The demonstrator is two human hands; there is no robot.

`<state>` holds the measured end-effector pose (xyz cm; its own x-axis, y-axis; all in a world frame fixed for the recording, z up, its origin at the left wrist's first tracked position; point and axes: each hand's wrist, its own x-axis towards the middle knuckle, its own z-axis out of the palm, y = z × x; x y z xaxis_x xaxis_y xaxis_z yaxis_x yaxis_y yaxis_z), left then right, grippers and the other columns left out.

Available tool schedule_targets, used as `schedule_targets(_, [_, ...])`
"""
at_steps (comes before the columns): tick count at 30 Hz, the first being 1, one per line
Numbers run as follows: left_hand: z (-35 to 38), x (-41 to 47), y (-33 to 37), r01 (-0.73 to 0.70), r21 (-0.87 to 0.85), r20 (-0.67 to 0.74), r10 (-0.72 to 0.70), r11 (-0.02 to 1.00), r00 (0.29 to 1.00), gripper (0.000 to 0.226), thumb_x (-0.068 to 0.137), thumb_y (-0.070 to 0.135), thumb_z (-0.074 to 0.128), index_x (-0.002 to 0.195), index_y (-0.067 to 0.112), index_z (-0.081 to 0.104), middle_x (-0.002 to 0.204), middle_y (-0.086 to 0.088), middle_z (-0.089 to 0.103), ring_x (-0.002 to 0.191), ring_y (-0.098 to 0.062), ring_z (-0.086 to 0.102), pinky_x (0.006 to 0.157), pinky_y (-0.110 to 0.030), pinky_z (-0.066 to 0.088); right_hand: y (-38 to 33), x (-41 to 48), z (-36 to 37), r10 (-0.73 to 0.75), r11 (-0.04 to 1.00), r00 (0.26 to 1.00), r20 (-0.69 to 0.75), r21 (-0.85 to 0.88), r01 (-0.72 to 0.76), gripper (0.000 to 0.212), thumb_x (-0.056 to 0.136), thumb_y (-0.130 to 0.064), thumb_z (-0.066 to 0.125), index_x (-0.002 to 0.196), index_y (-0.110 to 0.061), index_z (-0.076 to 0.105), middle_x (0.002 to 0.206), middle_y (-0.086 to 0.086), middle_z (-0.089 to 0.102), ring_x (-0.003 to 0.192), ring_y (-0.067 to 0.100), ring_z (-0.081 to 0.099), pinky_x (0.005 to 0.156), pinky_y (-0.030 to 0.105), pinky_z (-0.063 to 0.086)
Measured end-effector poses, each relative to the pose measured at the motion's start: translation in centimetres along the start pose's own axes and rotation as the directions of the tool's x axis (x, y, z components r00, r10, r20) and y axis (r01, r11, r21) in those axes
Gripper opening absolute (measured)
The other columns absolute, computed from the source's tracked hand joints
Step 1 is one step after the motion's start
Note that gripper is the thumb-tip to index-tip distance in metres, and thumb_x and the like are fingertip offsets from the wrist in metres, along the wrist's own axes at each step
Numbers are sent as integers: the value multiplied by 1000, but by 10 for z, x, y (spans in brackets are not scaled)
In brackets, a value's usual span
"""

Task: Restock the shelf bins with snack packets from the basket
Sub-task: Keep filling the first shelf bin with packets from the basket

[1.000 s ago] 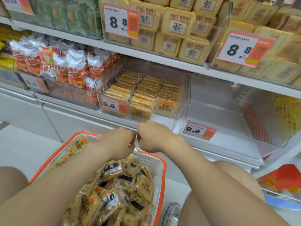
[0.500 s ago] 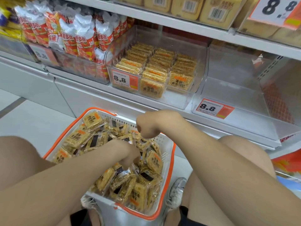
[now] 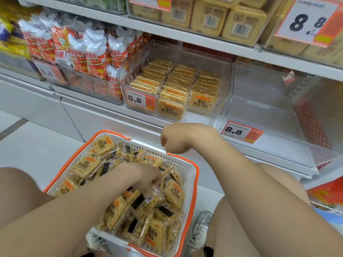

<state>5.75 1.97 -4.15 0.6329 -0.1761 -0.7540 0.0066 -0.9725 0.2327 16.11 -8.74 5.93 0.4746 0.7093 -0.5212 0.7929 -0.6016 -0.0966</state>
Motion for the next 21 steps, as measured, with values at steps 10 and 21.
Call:
schedule_targets(10, [-64, -35, 9, -372, -802, -566, -399, 466, 721, 28, 95, 30, 76, 109, 8, 65, 87, -15, 75, 69, -27, 76, 61, -39, 65, 15, -33, -27, 77, 986, 931, -358, 163, -19, 23, 86, -6, 60, 103, -1, 73, 102, 23, 71, 104, 43, 64, 84, 56, 58])
schedule_targets(21, [-86, -48, 17, -530, -757, -347, -451, -383, 822, 32, 103, 31, 54, 116, 3, 63, 83, -17, 63, 64, -26, 66, 63, -38, 63, 34, -45, -39, 33, 975, 854, -520, 203, 86, 27, 80, -22, 67, 105, -31, 69, 95, -8, 69, 96, 15, 61, 87, 43, 57])
